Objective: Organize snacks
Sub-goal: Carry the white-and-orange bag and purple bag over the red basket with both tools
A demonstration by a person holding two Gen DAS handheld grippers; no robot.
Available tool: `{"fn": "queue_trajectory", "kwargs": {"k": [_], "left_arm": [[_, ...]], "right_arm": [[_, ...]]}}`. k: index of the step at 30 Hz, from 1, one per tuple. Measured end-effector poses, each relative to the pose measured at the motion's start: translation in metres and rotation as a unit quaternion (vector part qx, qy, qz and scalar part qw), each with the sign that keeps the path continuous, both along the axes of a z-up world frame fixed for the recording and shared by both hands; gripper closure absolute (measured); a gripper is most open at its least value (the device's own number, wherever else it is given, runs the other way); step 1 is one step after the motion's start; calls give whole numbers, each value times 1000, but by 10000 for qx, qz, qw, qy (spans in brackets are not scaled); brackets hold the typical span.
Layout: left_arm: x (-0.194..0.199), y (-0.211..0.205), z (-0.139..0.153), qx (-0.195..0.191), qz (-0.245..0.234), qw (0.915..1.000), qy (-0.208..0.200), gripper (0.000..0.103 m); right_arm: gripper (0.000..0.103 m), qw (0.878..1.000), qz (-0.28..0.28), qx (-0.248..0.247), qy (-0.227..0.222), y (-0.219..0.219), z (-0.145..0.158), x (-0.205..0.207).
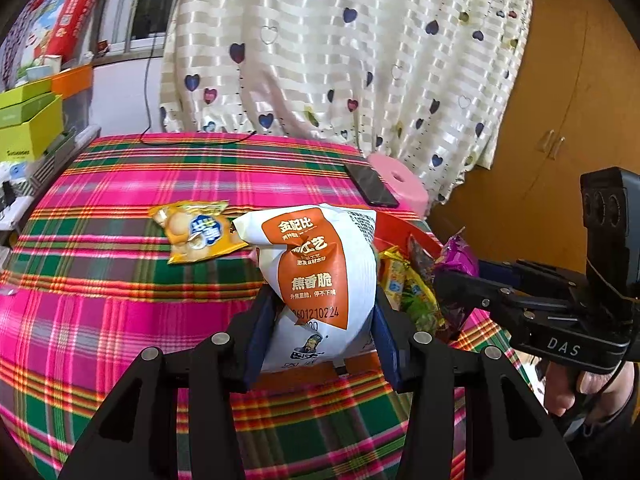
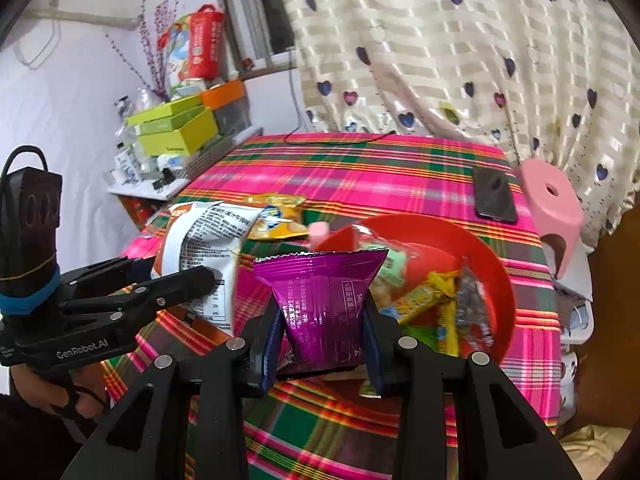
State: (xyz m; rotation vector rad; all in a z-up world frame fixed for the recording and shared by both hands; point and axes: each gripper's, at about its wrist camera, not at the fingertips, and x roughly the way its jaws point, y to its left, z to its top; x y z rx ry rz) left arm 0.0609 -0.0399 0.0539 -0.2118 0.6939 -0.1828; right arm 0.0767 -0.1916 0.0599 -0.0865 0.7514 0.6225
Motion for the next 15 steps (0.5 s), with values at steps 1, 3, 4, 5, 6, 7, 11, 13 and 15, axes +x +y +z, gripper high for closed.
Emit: {"fn": "queue_trajectory", "kwargs": {"k": [1,3,4,5,6,7,11,13,15], "left_arm": [[3,-3,0,7,-30,10000,12,55],[9,-8,0,18,-71,10000,26,55],[11,-9,-1,20,-90,10000,36,55],[14,-11,-1,25,-107,9999,47,55],[17,-12,-2,31,-122,9999,60,55],[20,-14,-2,35,-136,9999,72,55],[30,-19,-5,46,-182,9998,122,55],[34,-21,-8,53,-204,9997,149,55],[40,-23,-10,64,-239,9995,178,55]], "right_arm": [[70,10000,-47,6,9,-4,-1,2],[70,9999,-149,18,24,-13,-2,6],[70,9998,-215,31,38,-19,-2,9],[70,9997,-255,40,48,-23,-3,10],[70,9995,-300,47,56,-27,-4,12],[70,9993,-361,53,69,-31,-5,15],[70,9986,-516,57,118,-44,-9,24],[70,9982,-584,57,150,-48,-11,29],[70,9980,-610,49,170,-50,-14,32]]}}
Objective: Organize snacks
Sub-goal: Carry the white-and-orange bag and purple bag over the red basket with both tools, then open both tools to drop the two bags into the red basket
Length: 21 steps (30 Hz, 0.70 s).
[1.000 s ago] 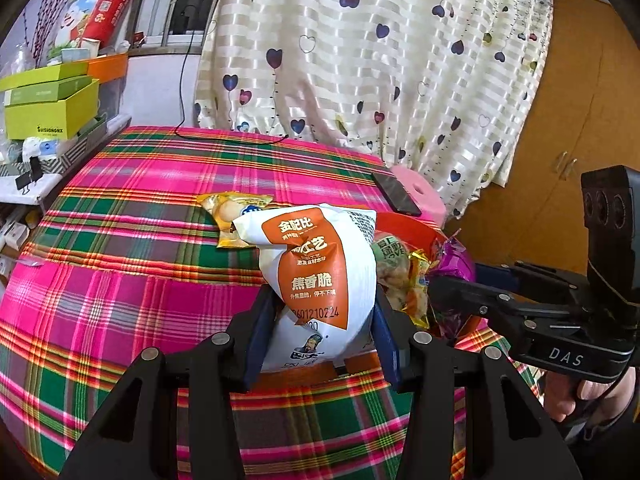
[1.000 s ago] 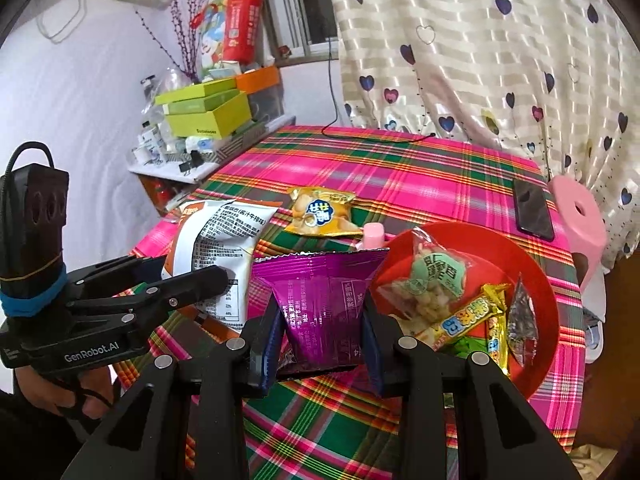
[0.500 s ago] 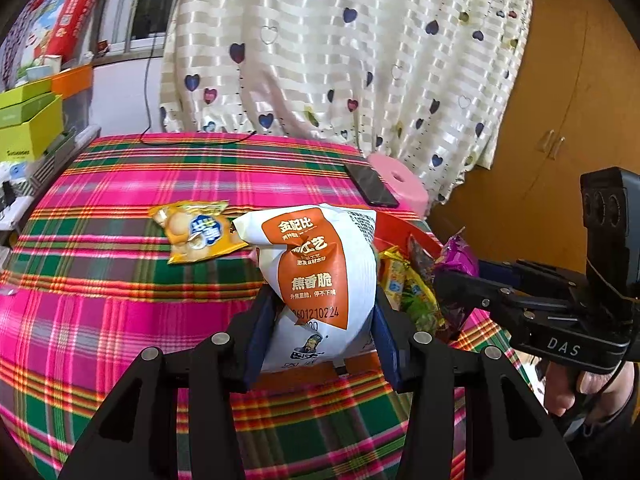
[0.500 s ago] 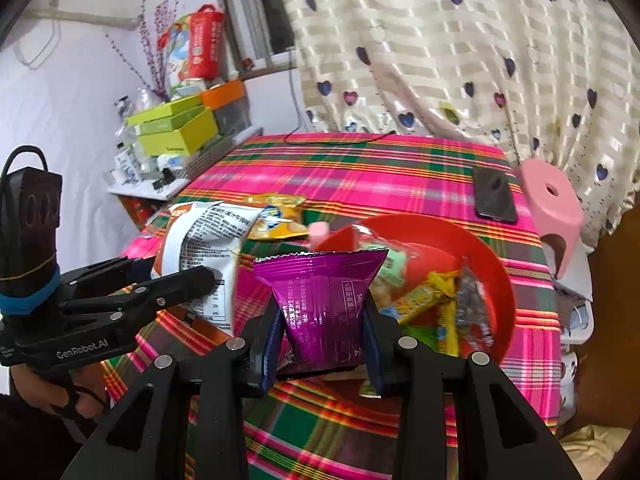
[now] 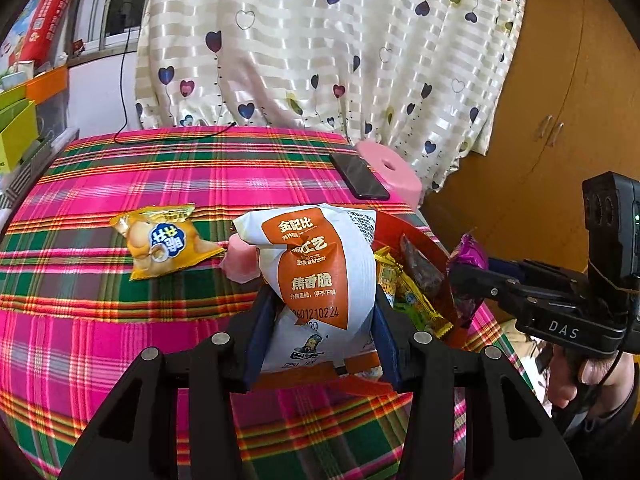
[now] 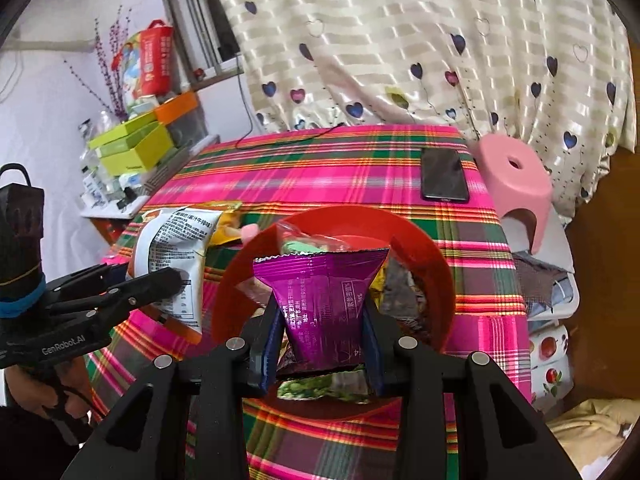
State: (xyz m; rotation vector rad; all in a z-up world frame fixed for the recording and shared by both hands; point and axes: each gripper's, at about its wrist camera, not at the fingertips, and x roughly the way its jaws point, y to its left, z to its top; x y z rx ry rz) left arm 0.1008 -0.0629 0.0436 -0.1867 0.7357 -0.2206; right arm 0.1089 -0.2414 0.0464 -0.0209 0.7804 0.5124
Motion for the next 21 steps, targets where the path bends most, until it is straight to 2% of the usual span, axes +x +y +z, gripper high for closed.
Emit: {"fn": "queue_trajectory", "kwargs": {"k": [21], "left_arm": [[49,-30,-24,-55,-574,9979,300,53]], "right_arm": [[70,9998,-162,-137,19,-5,-6,37]]}}
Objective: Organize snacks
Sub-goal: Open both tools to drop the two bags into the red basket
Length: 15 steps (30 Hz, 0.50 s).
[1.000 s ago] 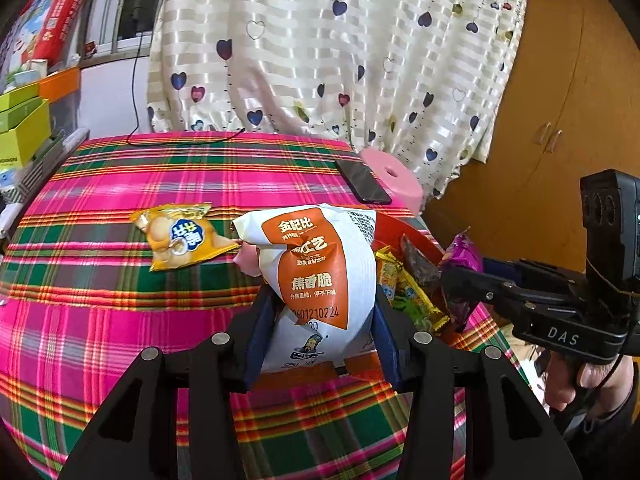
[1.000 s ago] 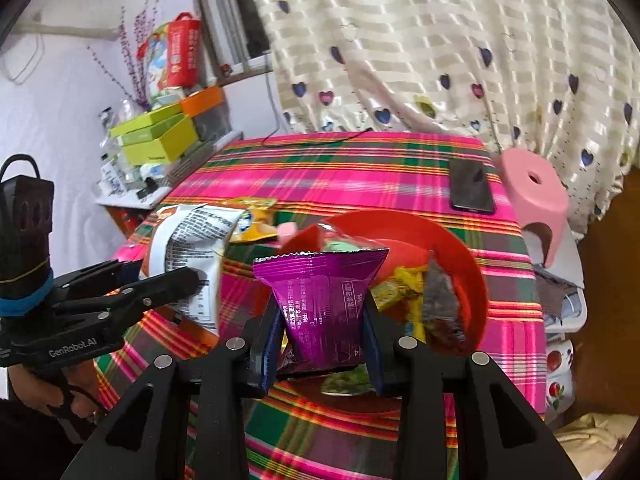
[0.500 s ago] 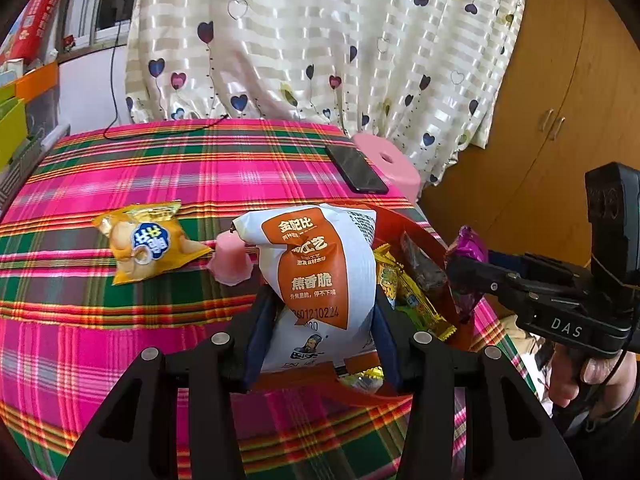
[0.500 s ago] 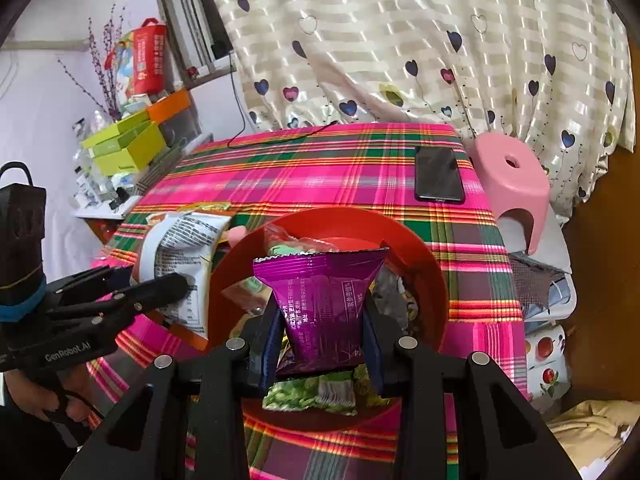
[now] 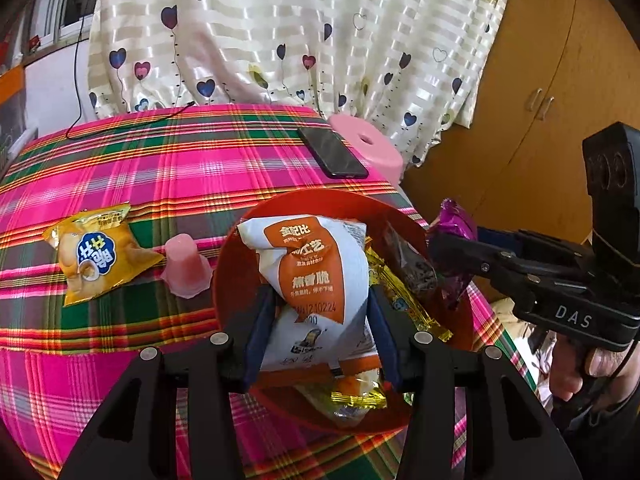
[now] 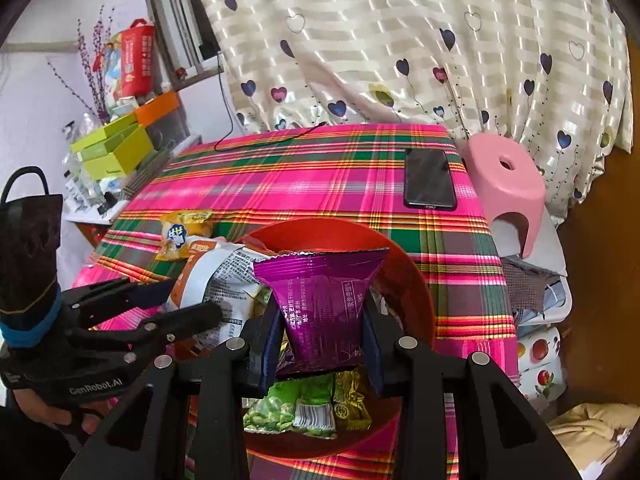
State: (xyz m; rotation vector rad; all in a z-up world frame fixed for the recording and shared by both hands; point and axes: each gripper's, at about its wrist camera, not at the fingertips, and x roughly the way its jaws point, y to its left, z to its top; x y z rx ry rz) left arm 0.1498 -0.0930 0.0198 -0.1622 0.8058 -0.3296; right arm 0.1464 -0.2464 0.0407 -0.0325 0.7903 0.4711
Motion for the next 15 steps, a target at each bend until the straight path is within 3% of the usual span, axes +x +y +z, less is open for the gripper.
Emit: {"fn": "queue_trajectory", "kwargs": {"k": [6,15], "left_arm": [[-1,11,5,-157,135,9995,-233,43],[-4,37,8,-358,505,9973,-395,43]], "right_arm": [[70,10000,9,-21,-21,5,0,10],[70,9999,82,-119,-5,17,-5,33]]}}
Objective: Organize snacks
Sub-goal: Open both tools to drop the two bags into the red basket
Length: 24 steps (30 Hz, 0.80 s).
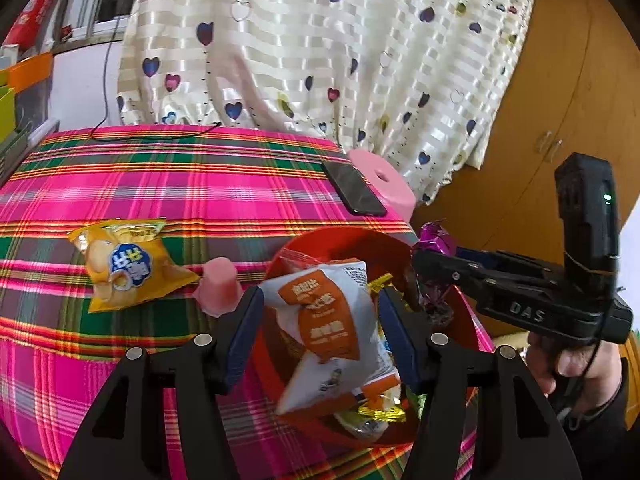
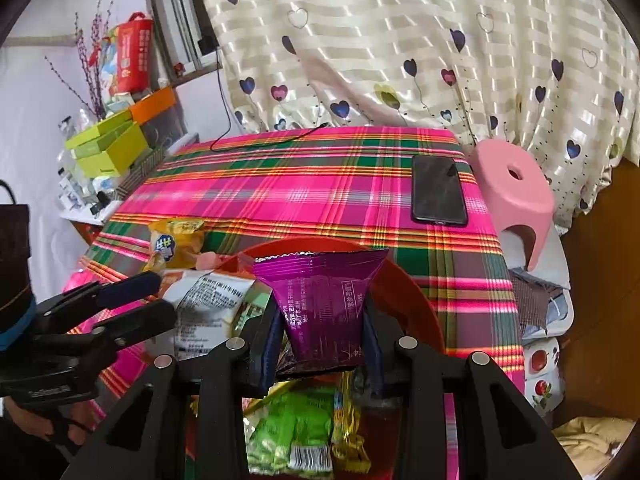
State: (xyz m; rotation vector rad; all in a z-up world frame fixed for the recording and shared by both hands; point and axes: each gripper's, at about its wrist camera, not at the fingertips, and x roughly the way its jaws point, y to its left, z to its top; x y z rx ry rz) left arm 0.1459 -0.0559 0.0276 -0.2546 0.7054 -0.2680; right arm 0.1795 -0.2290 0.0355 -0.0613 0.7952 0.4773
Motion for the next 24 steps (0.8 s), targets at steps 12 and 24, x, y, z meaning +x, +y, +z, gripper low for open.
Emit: {"fn": "queue_trajectory", "kwargs": {"k": [12,24], "left_arm": [[6,13,-8,220,296,9993,16,43],[5,10,-5,386,275,9989,-35,43]], "right_arm": [[67,9990,263,-293,228,32,-23,36],[62,10000,-10,-87,2,11,-6,23]]}}
